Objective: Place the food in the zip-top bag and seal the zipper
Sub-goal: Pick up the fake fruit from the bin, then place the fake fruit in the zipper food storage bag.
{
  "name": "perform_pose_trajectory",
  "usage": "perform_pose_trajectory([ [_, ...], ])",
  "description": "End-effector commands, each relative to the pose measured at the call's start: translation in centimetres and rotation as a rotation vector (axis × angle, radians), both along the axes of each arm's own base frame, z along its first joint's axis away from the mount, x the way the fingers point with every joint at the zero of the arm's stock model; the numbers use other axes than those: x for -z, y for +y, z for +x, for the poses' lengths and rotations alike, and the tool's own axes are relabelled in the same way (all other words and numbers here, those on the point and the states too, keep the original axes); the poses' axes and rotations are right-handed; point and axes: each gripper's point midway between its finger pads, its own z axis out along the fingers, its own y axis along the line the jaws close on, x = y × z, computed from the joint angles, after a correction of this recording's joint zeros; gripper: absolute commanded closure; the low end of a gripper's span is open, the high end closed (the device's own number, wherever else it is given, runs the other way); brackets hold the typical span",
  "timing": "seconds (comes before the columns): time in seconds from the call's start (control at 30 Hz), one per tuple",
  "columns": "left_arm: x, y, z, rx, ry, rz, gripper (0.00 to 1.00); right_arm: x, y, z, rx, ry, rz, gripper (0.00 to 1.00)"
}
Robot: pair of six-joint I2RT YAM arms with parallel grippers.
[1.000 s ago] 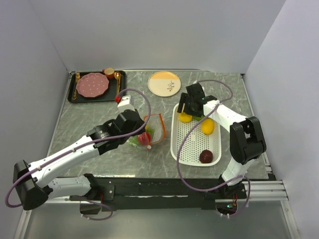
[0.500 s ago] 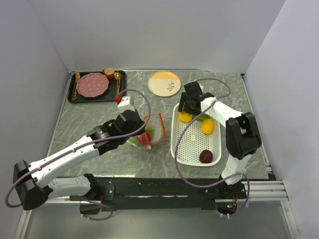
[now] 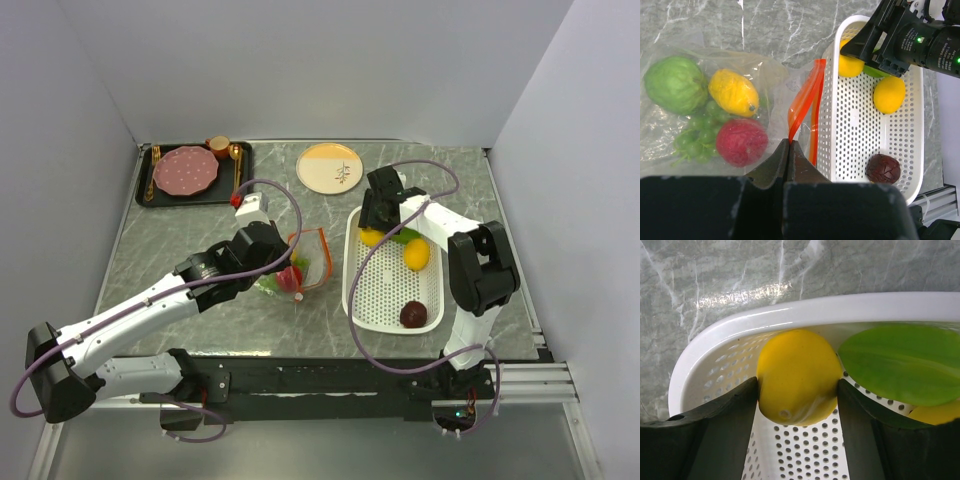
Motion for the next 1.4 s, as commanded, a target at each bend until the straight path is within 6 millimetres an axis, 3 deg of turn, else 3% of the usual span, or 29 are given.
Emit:
perform_pose_trajectory([
  [0.0,-0.9,0.2,0.1,-0.011,-0.022,-0.028,0.99,-0.8,0.2,0.3,-0.01,-0.017,0.018,0.41],
  [0.03,-1.0,0.2,0.1,-0.011,-0.026,-0.033,0.99,-0.8,0.2,0.3,-0.012,-0.019,0.019,0.53],
  [0.1,-0.9,0.2,0.1,-0.007,-0.026,-0.033,0.99,-0.9,0.1,0.2,-0.014,-0.015,0.015,0.59],
  [0.13,-1.0,0.2,0.1,-0.008,-0.026,-0.034,0.99,-0.9,0.1,0.2,-0.016,-0.015,0.015,0.69],
  [0.2,-1.0,0.1,0.1,-0.007,-0.025,-0.03,0.99,-1.4,0.1,0.1,-0.019,-0.032,0.021,0.77],
  [0.23,-0.9,0.2,0.2,-0.006,-0.023,-0.026,0.99,-1.7,0.2,0.0,-0.023,-0.037,0.03,0.86],
  [0.27,-0.9,0.1,0.1,-0.003,-0.023,-0.025,0.99,-2.0,0.3,0.0,-0.022,-0.041,0.036,0.87],
  [0.57,-0.6,-0.1,0.2,0.004,-0.019,-0.025,0.99,-5.9,0.4,-2.0,-0.041,-0.107,0.105,0.88],
  [0.67,-0.7,-0.3,0.3,0.004,-0.021,-0.025,0.99,-7.2,0.5,-3.4,-0.046,-0.133,0.15,0.88],
  [0.87,-0.5,-0.9,0.6,0.024,-0.017,-0.019,0.99,-10.4,2.6,-7.4,-0.119,-0.203,0.34,0.87],
  [1.1,-0.1,-1.3,0.8,0.018,-0.002,-0.019,0.99,-16.0,7.3,-11.5,-0.264,-0.308,0.637,0.86],
  [1.2,-0.4,-1.7,0.8,0.03,-0.008,-0.032,0.99,-16.7,10.4,-12.8,-0.342,-0.286,0.679,0.85],
  [1.37,-1.1,-1.9,1.1,0.034,-0.019,-0.033,0.99,-15.4,14.9,-14.2,-0.41,-0.192,0.763,0.85],
])
